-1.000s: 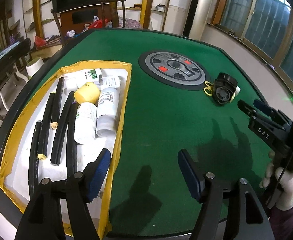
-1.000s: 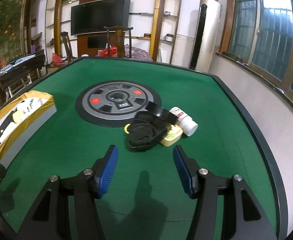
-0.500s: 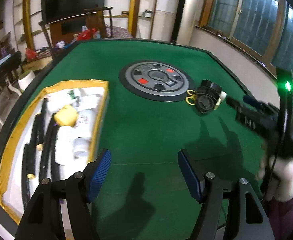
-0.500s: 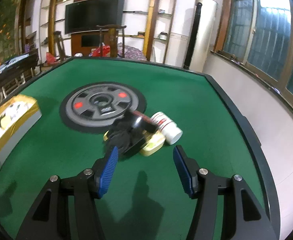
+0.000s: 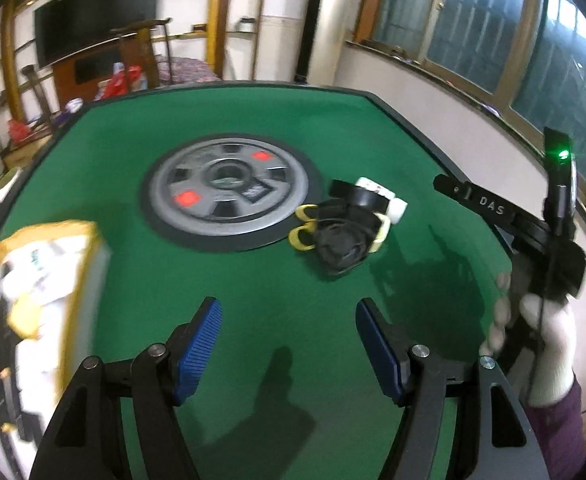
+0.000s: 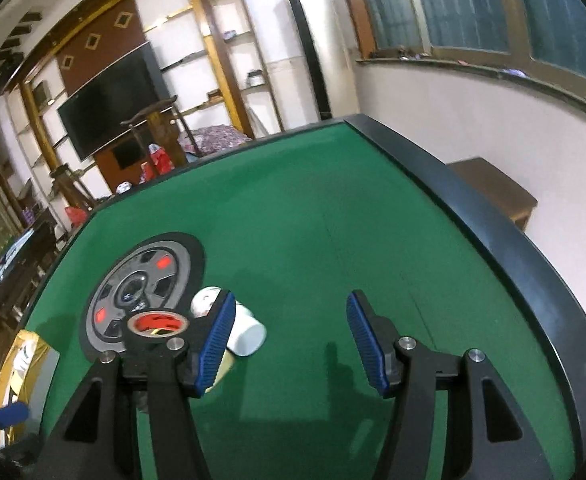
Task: Organize rigid objects
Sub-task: 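Lower the left gripper onto the black round plastic holder and close it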
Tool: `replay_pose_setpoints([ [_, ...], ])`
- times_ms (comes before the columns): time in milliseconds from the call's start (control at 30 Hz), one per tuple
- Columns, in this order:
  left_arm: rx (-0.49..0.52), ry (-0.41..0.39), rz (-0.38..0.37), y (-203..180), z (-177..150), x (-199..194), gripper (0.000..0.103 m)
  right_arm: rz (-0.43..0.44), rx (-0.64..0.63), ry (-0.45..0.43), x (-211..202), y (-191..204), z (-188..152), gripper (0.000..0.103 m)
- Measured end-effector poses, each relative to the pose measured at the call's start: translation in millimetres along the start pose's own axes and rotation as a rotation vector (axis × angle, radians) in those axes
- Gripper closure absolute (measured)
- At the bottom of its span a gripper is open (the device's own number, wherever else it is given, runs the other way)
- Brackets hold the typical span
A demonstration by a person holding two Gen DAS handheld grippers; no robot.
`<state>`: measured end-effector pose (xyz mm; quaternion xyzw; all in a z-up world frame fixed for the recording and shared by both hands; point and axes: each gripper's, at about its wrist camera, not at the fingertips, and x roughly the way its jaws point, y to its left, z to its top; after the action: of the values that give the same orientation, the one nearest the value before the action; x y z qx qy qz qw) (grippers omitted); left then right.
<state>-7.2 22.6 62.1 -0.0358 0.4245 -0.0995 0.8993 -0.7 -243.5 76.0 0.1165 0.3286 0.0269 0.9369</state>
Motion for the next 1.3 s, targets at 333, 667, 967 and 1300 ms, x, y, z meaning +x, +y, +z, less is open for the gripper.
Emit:
replay_pose_setpoints([
  [333, 0.197, -0.074, 0.073, -51.9, 49.5, 66.6, 0.029, -0.016, 0.032, 0.041, 9.6, -4.0, -3.6, 0.046],
  [667, 0.175, 0.056, -0.063, -47.5, 43.0, 80.8, 0.035, -0.044, 0.031, 0.052, 16.1, -3.9, -2.2, 0.046],
  [967, 0.291, 0.135, -0.255, -57.2, -15.3, 0.4, 0.034, -0.047, 0.048, 0.094, 24.8, -6.3, -3.7, 0.046],
  [1300, 0.095, 0.139, -0.188, -30.0, -0.1, 11.7, 0.034, -0.048, 0.076, 0.108, 25.2, -11.6, -9.6, 0.046],
])
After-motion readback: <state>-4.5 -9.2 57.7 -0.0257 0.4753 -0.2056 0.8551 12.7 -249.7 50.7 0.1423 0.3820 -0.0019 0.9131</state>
